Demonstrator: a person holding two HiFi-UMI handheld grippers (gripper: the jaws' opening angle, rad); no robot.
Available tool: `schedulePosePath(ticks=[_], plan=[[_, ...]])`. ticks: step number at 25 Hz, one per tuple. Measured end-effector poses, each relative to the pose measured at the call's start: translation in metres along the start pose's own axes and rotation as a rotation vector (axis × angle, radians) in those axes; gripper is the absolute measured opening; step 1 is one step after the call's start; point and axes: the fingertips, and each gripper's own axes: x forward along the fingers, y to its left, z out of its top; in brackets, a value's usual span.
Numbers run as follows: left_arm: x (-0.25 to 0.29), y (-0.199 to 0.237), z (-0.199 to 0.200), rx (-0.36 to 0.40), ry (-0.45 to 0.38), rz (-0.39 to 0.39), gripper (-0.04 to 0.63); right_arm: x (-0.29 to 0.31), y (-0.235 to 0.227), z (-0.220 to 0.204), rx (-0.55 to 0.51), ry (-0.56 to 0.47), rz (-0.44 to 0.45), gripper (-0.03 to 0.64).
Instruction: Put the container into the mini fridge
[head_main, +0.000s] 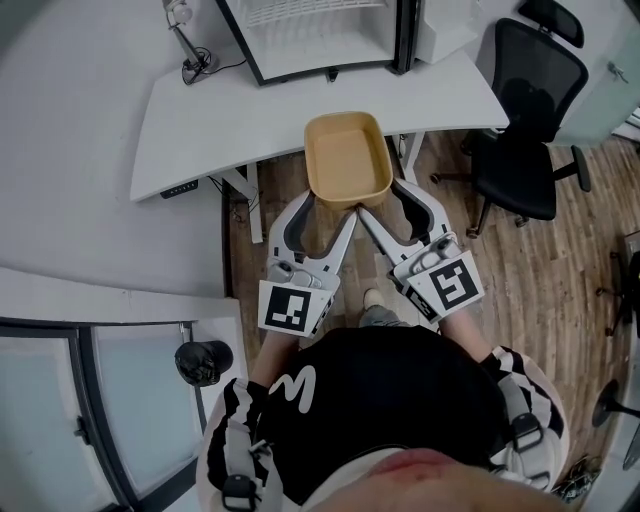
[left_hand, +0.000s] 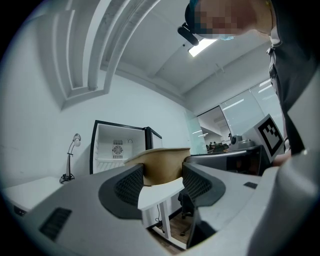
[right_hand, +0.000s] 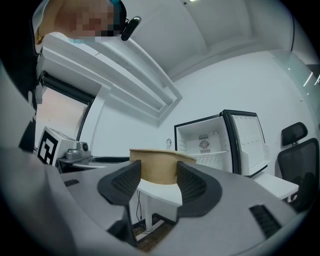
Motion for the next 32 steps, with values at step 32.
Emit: schedulePosePath(ticks=[32], plan=[[0.101, 0.039, -0.015, 0.018, -0.013, 0.076, 0.248, 0.063, -0.094, -0.01, 0.018, -0.007, 0.076, 0.233]])
